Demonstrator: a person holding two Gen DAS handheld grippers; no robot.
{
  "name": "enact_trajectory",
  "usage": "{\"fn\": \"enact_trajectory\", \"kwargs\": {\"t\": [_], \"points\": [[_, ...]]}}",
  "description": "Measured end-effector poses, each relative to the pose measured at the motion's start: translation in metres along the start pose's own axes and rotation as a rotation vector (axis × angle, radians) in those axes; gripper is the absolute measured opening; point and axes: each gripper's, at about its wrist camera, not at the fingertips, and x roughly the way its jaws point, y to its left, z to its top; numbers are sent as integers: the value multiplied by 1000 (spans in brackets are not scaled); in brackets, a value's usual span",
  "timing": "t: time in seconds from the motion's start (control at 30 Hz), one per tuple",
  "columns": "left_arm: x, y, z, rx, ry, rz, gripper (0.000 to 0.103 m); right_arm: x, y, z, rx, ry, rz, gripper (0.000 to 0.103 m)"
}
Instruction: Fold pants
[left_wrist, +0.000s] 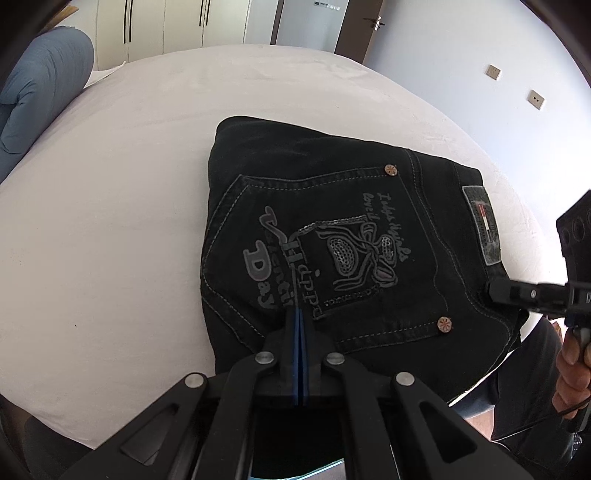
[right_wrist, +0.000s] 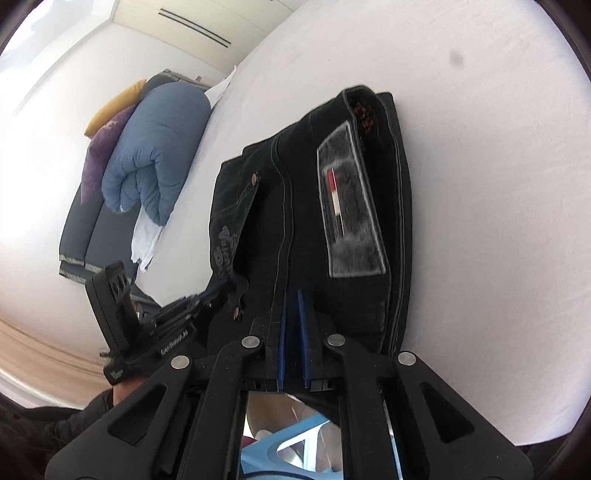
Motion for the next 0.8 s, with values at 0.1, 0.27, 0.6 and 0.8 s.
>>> {"fn": "enact_trajectory", "kwargs": {"t": [0.1, 0.27, 0.6, 0.8], "points": [[9, -4, 14, 4, -2, -7, 2, 0, -26, -13, 70, -29, 98, 0], [12, -4, 19, 5, 1, -4, 2, 1, -18, -20, -65, -77, 57, 0], [-55, 45, 56, -130, -142, 0, 100, -59, -15, 30, 58, -174, 19, 92], [-1, 78, 76, -190, 92, -155, 94, -43, -45, 52, 185, -97, 24, 92]]}}
